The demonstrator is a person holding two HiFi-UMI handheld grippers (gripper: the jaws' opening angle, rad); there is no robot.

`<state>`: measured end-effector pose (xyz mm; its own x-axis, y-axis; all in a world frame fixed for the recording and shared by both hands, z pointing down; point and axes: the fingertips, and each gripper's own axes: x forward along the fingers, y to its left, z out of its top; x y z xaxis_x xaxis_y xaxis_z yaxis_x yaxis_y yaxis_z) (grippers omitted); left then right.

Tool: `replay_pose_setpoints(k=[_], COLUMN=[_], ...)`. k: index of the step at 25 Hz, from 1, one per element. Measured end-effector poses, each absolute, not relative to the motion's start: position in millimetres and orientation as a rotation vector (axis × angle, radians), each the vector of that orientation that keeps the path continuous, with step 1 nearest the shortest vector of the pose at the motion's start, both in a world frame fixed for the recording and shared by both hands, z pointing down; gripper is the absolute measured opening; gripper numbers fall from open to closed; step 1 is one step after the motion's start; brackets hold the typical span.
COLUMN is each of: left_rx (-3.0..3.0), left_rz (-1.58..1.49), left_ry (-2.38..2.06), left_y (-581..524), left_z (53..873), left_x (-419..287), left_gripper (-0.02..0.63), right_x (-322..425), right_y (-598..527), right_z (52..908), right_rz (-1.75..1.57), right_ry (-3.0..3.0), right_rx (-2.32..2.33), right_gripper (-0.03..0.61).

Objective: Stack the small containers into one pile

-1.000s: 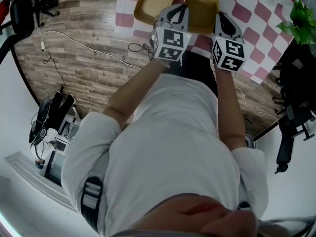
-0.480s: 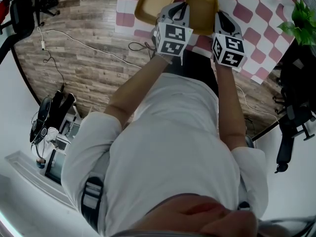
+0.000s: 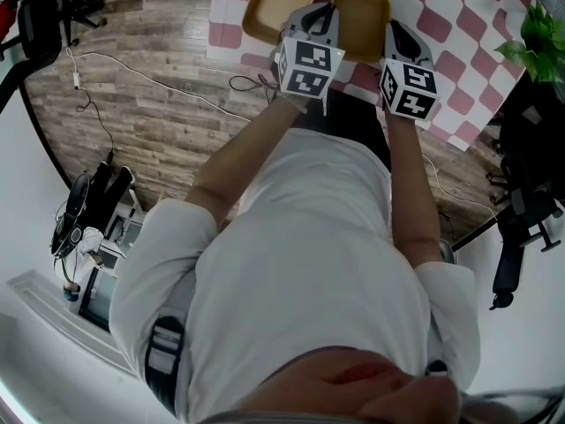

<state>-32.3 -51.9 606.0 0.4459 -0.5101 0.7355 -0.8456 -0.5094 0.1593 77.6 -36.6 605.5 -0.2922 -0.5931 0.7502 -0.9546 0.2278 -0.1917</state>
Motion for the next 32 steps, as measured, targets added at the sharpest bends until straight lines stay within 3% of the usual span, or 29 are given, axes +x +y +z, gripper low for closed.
replay_pose_setpoints(k=[21,32], left_rx=[2.353,2.303], left_rz=[0.734,0.775], left_ry=[-1.167,-1.207], left_y=[-61.6,-57.9], left_z=[493.6,500.7], left_x=[-36.0,-71.2], left_gripper=[0.041,0.043], right_x=[58.1,17.2], right_y=[-61.5,-64.6], right_z=[479.1,486.9], right_rz=[0.71,0.741], right_ry=[-2.162,-2.213], right_rx=[1.548,1.472], right_gripper=[0.04,0.04])
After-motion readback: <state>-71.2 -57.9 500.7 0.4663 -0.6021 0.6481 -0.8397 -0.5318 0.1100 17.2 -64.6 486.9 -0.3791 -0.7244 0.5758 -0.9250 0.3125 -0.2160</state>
